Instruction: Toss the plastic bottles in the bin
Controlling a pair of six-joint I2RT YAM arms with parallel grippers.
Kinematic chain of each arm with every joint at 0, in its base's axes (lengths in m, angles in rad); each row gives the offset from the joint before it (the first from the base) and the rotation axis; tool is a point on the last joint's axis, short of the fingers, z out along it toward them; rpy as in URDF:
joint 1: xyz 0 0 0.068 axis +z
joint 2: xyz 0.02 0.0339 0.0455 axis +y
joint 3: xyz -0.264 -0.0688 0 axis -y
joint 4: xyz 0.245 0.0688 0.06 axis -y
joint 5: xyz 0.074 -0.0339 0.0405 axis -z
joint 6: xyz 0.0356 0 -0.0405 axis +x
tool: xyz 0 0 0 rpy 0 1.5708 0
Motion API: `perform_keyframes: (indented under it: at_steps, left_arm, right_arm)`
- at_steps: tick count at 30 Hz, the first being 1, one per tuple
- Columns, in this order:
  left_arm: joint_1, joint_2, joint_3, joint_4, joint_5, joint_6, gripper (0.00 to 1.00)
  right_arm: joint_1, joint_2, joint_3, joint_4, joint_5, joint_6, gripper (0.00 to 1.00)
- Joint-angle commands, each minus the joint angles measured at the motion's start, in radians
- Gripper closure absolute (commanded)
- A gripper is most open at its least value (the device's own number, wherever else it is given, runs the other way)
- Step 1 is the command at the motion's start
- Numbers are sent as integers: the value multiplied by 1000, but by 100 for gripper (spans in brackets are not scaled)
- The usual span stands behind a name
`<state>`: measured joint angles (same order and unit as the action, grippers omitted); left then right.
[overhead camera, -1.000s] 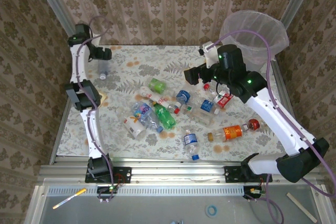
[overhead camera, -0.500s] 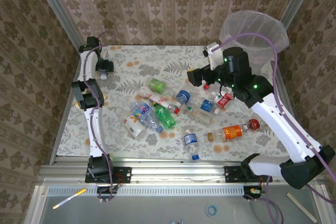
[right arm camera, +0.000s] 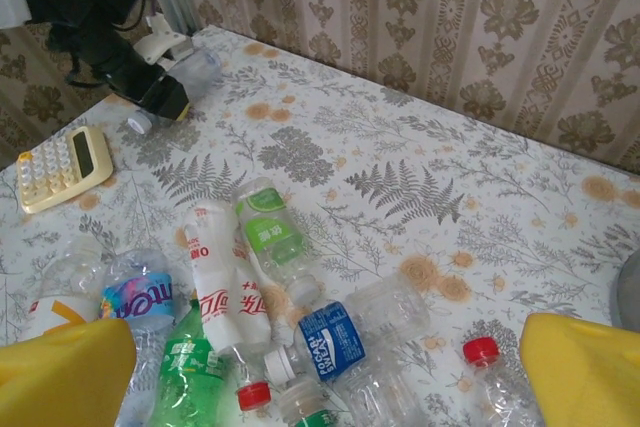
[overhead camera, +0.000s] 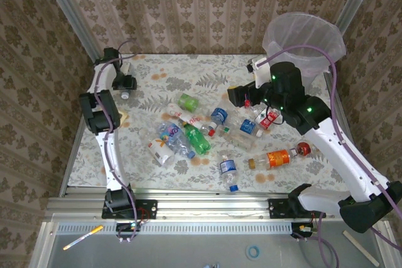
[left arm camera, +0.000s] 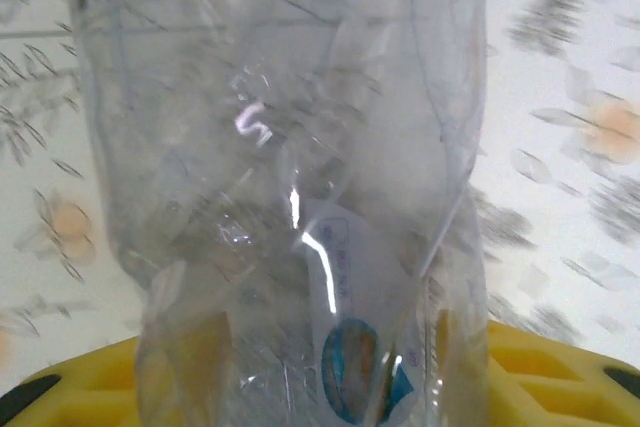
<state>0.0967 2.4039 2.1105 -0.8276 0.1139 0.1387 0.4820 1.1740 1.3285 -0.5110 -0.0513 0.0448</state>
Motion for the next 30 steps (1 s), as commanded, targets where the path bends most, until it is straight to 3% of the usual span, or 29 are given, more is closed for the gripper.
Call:
perform_keyframes:
  at_steps: [1,6,14,20,25,30]
  left_arm:
    - [-56,-215,-158,215,130,41,49]
    - [-144,-459,-394,405,263,21,50]
    - [-414,-730,-601,590,365,-5,51]
    - [-612,-824,-695,731,406,-66,51]
    - [-751,-832,-707,739,410,-53,52]
    - [-815,-841,-716,766,415,-65,52]
  right_arm:
    - [-7,-23,-20,31,27,50,0]
    - [-28,-62,-46,38,3,125,0]
    - [-96,-195,-112,36,-79,244,0]
    - [-217,-264,-159,62,-238,362,0]
    - [-264,-271,-188,114,-366,425,0]
    - [-279,-254,-220,144,-403,468,0]
